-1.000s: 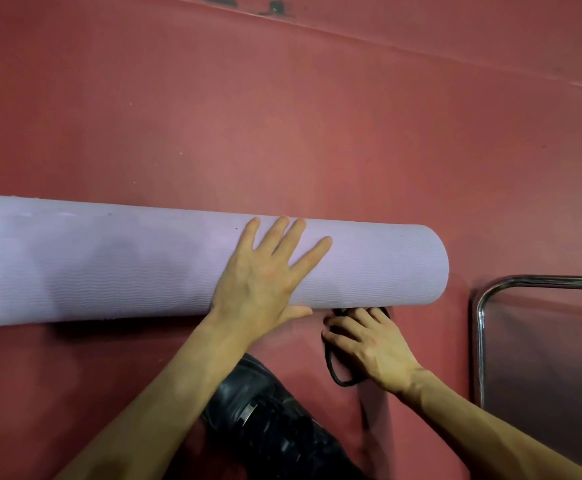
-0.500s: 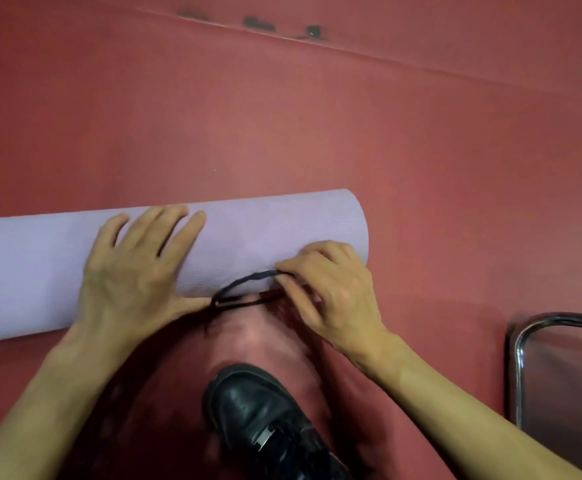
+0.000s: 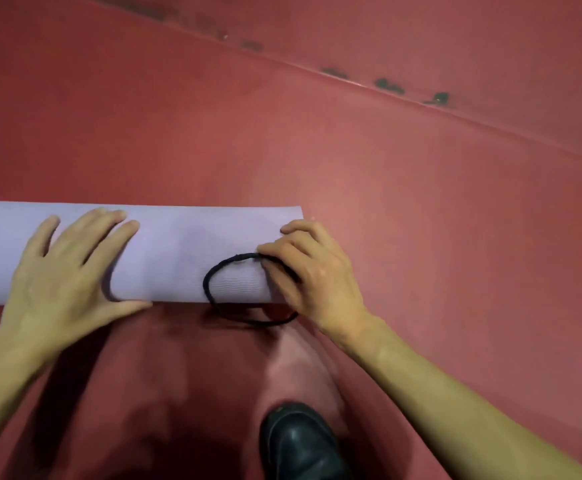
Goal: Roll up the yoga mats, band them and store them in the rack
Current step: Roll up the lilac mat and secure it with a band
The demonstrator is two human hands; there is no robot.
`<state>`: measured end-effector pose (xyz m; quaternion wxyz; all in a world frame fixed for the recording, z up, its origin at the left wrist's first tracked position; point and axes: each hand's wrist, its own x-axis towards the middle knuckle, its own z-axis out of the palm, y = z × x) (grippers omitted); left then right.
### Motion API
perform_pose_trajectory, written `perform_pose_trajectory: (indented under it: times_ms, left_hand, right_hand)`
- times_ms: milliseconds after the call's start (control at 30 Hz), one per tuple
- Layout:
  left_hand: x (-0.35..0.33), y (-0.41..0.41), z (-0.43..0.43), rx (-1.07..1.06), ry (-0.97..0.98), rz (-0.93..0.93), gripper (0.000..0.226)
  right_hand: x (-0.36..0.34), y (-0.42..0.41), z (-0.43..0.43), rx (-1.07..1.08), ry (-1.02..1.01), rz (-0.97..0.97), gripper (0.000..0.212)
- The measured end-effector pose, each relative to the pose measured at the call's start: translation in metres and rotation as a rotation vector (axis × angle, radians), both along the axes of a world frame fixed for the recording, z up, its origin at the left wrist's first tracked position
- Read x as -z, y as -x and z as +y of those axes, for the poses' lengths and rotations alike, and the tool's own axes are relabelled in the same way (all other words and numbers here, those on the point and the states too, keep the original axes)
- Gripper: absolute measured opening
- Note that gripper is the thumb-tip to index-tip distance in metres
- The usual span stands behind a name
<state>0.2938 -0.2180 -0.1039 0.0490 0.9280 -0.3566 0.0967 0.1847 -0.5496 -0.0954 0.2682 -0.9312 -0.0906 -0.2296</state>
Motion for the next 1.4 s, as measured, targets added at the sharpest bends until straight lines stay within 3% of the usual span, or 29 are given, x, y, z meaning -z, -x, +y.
perform_pose_trajectory:
  times_ms: [133, 267, 333, 433, 467, 533, 633, 767, 967, 1067, 1167, 1300, 1400]
  left_hand:
    - [0.003, 0.018, -0.01, -0.024, 0.013, 0.009, 0.092]
    - [0.01, 0.03, -0.056, 0.152, 0.011, 0.037, 0.112]
    - [0.01, 0.035, -0.084, 0.056, 0.241, 0.14, 0.1]
    - [0.0, 0.04, -0.122, -0.143, 0.653, 0.339, 0.056]
    - [0.0, 0.041, -0.13, -0.206, 0.664, 0.331, 0.044]
    - [0.003, 0.039, -0.14, -0.285, 0.574, 0.24, 0.041]
    - [0.01, 0.03, -0.144, -0.285, 0.493, 0.084, 0.029]
    - [0.016, 0.012, -0.141, -0.249, 0.564, -0.099, 0.014]
    - [0.023, -0.002, -0.145, -0.177, 0.583, -0.258, 0.021]
    - [0.03, -0.003, -0.142, -0.131, 0.528, -0.31, 0.021]
    - [0.033, -0.001, -0.137, -0.103, 0.48, -0.302, 0.022]
    - [0.029, 0.0, -0.128, -0.045, 0.384, -0.235, 0.026]
    - [0.026, 0.003, -0.123, -0.029, 0.237, -0.151, 0.073]
  right_hand:
    - [0.015, -0.015, 0.017, 0.003, -0.054, -0.063, 0.019]
    - [0.018, -0.039, 0.013, 0.085, -0.039, -0.07, 0.022]
    - [0.018, -0.051, 0.014, 0.13, -0.06, -0.054, 0.023]
    - [0.016, -0.059, 0.011, 0.132, -0.079, -0.025, 0.024]
    - [0.016, -0.059, 0.011, 0.133, -0.085, -0.019, 0.025]
    - [0.016, -0.059, 0.013, 0.151, -0.104, -0.012, 0.025]
    - [0.013, -0.06, 0.015, 0.173, -0.155, 0.002, 0.025]
    - [0.007, -0.061, 0.01, 0.16, -0.153, 0.03, 0.021]
    - [-0.007, -0.063, -0.018, 0.124, -0.399, 0.2, 0.025]
    - [-0.004, -0.059, -0.032, -0.002, -0.224, 0.097, 0.009]
    - [-0.004, -0.056, -0.041, -0.124, 0.066, 0.0, 0.014]
    - [-0.005, -0.042, -0.039, -0.075, 0.17, -0.003, 0.018]
    - [-0.001, -0.027, -0.042, -0.056, 0.204, 0.021, 0.029]
